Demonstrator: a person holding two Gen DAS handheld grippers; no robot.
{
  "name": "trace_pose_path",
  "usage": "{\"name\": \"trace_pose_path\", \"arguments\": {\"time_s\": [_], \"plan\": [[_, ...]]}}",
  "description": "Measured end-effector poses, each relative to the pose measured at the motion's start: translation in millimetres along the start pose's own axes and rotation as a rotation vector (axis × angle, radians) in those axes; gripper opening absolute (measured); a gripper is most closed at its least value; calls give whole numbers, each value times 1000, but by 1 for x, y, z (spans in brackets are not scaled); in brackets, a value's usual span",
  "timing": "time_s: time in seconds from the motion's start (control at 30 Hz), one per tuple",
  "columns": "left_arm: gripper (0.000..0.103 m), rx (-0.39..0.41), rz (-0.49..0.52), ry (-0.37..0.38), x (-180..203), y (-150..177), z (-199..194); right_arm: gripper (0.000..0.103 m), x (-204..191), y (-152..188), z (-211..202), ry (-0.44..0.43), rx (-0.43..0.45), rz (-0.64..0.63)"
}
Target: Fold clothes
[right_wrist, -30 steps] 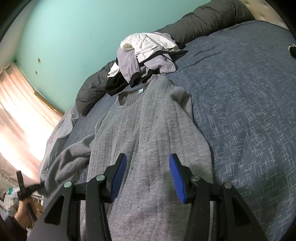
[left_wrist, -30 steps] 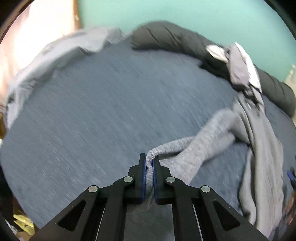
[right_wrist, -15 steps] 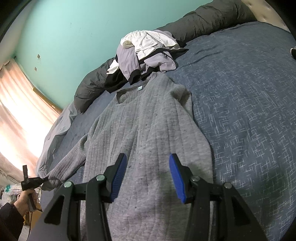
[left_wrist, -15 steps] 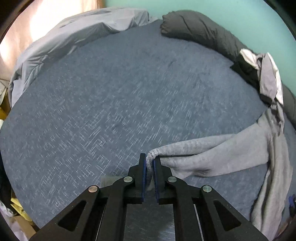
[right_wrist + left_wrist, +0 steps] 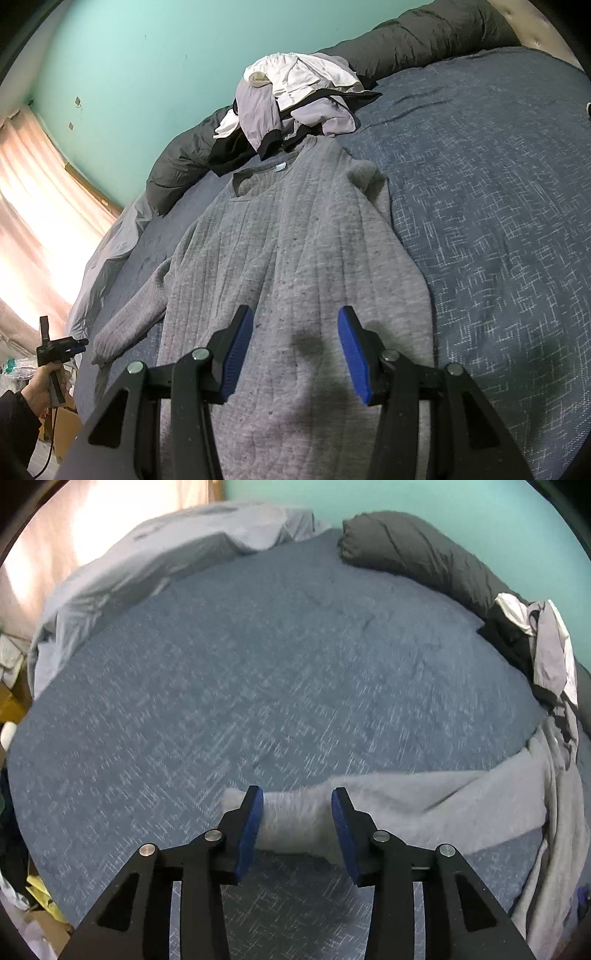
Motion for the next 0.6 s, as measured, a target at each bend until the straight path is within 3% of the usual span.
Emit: {"name": "trace_pose_path", "arguments": {"time_s": [0.37,0.6], "plan": [[46,-53,287,231,150,3,17,49,6,-1,-1,6,4,12],[53,-85,457,254,233,15,51,49,18,-2,2,15,-2,31]]}}
Point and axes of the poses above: each gripper's, at about its wrist camera, not at the fingertips, and z roughly the way its jaws point, x to its right, y to its underside, the point moved 7 cm from there along z, roughly the way its jaws point, and after that the axes turned 2 degrees about -y, right-handed, at the moved point
